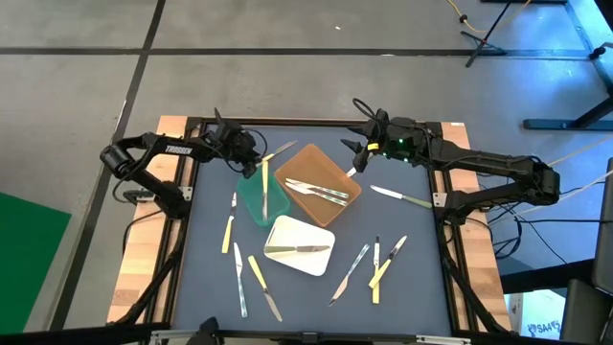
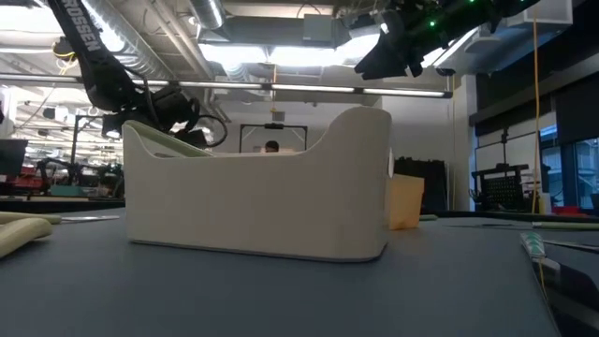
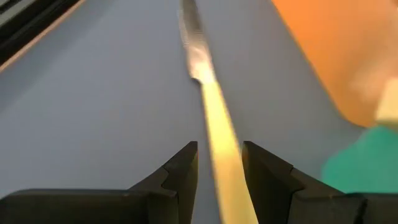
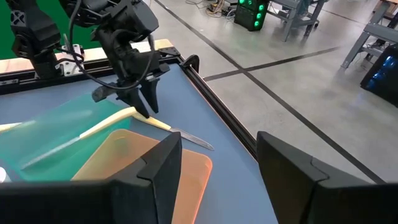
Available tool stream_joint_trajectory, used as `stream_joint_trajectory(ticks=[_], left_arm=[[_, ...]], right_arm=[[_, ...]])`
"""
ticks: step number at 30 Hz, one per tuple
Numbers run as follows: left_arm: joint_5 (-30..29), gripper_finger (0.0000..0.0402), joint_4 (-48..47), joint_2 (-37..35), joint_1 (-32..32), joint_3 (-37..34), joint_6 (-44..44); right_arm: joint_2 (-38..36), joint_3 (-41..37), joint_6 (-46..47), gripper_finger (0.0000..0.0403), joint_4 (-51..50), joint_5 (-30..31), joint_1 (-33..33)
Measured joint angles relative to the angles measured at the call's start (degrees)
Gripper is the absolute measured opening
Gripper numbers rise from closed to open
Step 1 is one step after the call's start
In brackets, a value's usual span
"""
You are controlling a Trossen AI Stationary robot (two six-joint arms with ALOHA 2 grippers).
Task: Sort silverware by color (type)
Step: Put the yellow table knife into the green bin
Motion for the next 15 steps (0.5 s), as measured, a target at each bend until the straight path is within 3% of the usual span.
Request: stream_joint_trajectory(ticks=[15], left_arm=[[0.39, 0.0119, -1.1, 0.03, 0.42, 2.32, -1.14]], right_arm=[[0.02, 0.0, 0.0, 0.0195, -0.02, 0.0, 0.0]])
